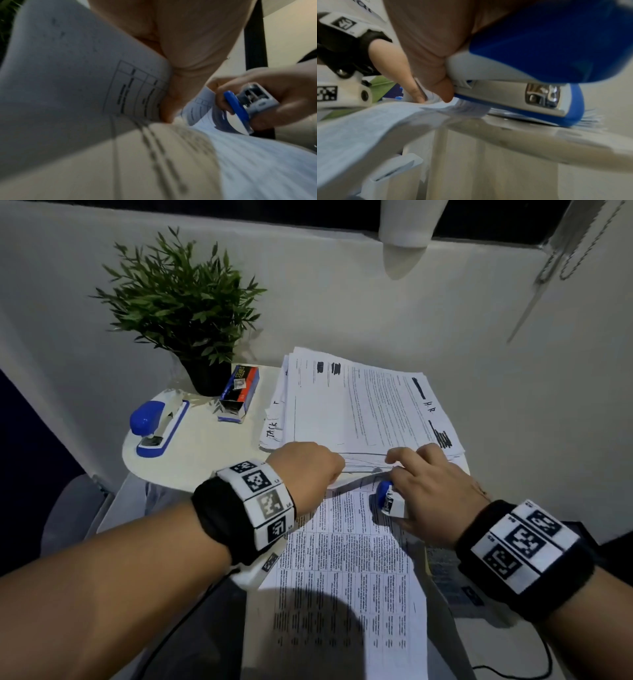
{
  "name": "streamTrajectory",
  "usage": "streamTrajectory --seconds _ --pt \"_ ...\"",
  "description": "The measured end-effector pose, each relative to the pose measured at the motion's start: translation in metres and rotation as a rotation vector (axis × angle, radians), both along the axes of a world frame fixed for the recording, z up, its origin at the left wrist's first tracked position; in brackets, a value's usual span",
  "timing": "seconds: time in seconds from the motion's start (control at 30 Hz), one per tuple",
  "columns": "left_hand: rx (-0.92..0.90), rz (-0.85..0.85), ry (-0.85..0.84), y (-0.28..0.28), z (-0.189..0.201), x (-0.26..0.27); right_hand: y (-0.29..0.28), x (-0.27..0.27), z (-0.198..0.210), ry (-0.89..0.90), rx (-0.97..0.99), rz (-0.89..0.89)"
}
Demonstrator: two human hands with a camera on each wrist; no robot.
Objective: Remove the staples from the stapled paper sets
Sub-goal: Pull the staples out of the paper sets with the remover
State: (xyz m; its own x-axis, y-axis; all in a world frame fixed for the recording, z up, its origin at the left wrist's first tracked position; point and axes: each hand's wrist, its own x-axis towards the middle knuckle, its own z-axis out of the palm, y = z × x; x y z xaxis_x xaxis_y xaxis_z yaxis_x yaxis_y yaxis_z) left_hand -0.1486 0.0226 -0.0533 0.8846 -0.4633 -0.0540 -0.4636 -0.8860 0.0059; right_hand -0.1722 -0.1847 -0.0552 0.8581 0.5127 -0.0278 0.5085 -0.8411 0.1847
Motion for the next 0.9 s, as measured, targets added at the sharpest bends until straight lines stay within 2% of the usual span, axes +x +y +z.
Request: streamTrajectory --seconds 0.2,0.4,0.5,0.63,0.9 --pt "-0.015 -0.093 -0.011 0.0 -0.009 -0.013 0.002 -0.033 -0.01 0.09 0.01 0.139" --pt "-0.019 -0.106 -0.068 0.005 -0.025 -0.018 -0.003 -0.049 -0.02 0.133 -0.023 0.096" --pt "-0.026 -0.105 -0.033 0.004 -0.021 -0.019 -0.007 -0.045 -0.02 0.157 -0.034 0.087" --pt "-0.005 -0.095 0.019 0.004 -0.019 -0.019 -0.005 -0.039 -0.004 0.199 -0.031 -0.028" --pt "-0.031 -0.072 0.052 0.008 -0.027 -0.019 -0.014 -0.029 0.0 0.228 -0.01 -0.022"
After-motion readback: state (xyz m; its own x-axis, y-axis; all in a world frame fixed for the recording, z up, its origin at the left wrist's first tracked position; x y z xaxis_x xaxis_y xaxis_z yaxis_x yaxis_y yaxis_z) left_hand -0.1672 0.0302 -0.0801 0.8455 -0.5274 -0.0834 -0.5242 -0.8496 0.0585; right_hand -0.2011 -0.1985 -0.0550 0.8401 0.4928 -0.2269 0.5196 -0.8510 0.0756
